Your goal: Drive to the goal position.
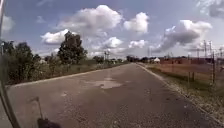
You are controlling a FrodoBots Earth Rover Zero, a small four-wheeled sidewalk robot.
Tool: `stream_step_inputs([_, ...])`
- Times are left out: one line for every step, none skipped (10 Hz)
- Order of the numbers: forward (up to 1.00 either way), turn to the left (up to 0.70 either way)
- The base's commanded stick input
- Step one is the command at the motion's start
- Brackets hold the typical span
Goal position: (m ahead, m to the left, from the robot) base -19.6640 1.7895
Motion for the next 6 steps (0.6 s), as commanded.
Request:
stream_step_inputs([0.04,0.0])
stream_step_inputs([0.04,0.0])
stream_step_inputs([0.04,0.0])
stream_step_inputs([0.04,0.0])
stream_step_inputs([0.04,0.0])
stream_step_inputs([0.04,0.0])
